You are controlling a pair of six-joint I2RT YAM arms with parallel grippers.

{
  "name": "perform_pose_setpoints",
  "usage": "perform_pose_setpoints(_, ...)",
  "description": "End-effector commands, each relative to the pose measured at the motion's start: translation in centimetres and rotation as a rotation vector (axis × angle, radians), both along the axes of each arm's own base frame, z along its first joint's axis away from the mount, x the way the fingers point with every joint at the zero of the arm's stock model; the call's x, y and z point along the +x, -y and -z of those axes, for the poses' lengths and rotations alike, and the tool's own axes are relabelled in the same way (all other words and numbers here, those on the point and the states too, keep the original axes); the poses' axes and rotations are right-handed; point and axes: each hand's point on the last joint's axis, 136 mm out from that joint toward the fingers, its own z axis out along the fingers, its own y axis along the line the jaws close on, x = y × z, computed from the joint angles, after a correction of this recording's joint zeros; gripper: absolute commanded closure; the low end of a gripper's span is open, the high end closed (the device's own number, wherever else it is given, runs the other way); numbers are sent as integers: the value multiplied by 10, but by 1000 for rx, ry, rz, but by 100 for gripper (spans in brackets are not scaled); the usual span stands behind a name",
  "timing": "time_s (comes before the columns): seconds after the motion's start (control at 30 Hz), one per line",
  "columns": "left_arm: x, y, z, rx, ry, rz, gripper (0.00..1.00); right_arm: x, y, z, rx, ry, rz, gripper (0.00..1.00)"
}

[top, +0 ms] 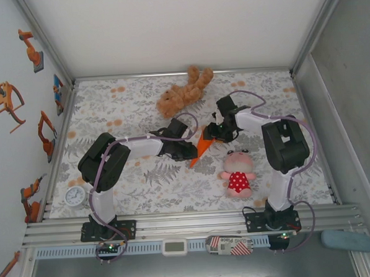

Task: Fold a paper plane with a square sheet of paper (pick it up from the middle)
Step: Fold the wing for the fifth time at the center of the table.

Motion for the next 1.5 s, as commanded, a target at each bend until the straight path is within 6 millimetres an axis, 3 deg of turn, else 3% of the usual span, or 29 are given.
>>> perform_pose_setpoints(0.0, -20, -19, 43, 136, -75, -1, 75, 2, 5, -33, 6, 85, 23, 41)
perform_pose_setpoints(0.17, -19, -18, 43, 135, -74, 4, 75, -7, 10, -59, 34, 166, 30, 41)
perform_pose_setpoints(0.27, -19, -17, 42, 134, -72, 6, 75, -15, 1, -66, 111, 189, -2, 44)
perform_pose_setpoints(0.4, -18, -17, 42, 134, -70, 7, 75, -24, -25, -68, 255, 164, -56, 61)
perform_pose_setpoints(0.5, -18, -17, 41, 134, -71, 7, 75, -28, -42, -62, 288, 133, -87, 73)
perform_pose_setpoints(0.7, -18, -17, 42, 136, -73, 4, 75, -26, -59, -45, 309, 91, -105, 80)
perform_pose_setpoints(1.13, -19, -16, 41, 131, -74, 7, 76, -23, -52, -7, 216, 13, -86, 84)
perform_pose_setpoints(1.47, -20, -17, 42, 132, -76, 7, 76, -24, -46, 6, 177, -6, -74, 86)
